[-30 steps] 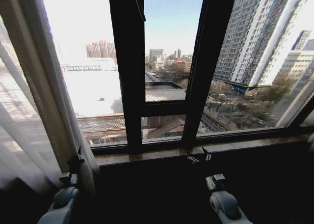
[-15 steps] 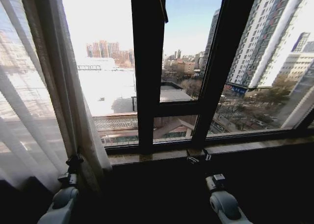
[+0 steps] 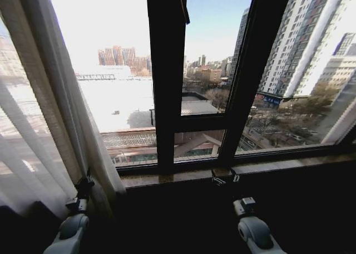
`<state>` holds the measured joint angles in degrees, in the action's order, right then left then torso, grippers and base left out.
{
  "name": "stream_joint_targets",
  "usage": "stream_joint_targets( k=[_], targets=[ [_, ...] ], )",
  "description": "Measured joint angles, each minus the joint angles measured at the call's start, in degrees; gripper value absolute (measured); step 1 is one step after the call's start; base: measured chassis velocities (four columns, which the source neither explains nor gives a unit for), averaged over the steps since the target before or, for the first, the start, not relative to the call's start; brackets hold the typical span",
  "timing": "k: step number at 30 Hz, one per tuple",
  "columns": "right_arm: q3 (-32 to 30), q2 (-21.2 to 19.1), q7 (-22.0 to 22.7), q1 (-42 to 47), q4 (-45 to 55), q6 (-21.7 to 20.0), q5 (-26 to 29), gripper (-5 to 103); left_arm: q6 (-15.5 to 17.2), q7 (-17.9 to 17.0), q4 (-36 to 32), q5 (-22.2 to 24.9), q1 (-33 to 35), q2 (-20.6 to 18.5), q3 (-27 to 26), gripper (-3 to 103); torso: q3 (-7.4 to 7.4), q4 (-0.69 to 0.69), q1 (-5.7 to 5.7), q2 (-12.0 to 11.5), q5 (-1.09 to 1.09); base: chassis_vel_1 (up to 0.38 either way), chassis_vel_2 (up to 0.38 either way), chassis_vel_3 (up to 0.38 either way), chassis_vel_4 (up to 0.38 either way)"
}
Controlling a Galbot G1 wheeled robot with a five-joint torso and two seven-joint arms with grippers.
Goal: Open the curtains by pulling them apart, changing their state from closed to fully open.
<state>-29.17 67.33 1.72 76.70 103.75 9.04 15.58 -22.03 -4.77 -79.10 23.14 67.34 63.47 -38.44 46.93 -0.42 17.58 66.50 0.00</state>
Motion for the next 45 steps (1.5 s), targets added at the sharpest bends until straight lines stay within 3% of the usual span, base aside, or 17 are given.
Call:
stream_joint_targets(
  k=[23,39,45],
  targets=[
    [0.0,0.0,0.0,0.0,0.0,0.0,0.0,100,-0.7,0.0,-2.6,-0.5,2.4,0.9,-0.6,0,0.0,0.02,0.0,0.0,-0.02,0.243,0.254,-0.256,-0.255],
    [0.0,0.0,0.0,0.0,0.0,0.0,0.0,100,1.5,-0.3,-11.4,-4.7,5.3,4.1,2.3,0,0.0,-0.01,0.0,0.0,-0.01,0.016,0.004,-0.006,-0.006],
    [0.0,0.0,0.0,0.0,0.0,0.0,0.0,100,1.9,-0.4,-8.9,-4.9,3.1,3.7,3.0,0,0.0,-0.01,0.01,0.0,-0.01,0.0,0.0,0.0,0.0]
  ],
)
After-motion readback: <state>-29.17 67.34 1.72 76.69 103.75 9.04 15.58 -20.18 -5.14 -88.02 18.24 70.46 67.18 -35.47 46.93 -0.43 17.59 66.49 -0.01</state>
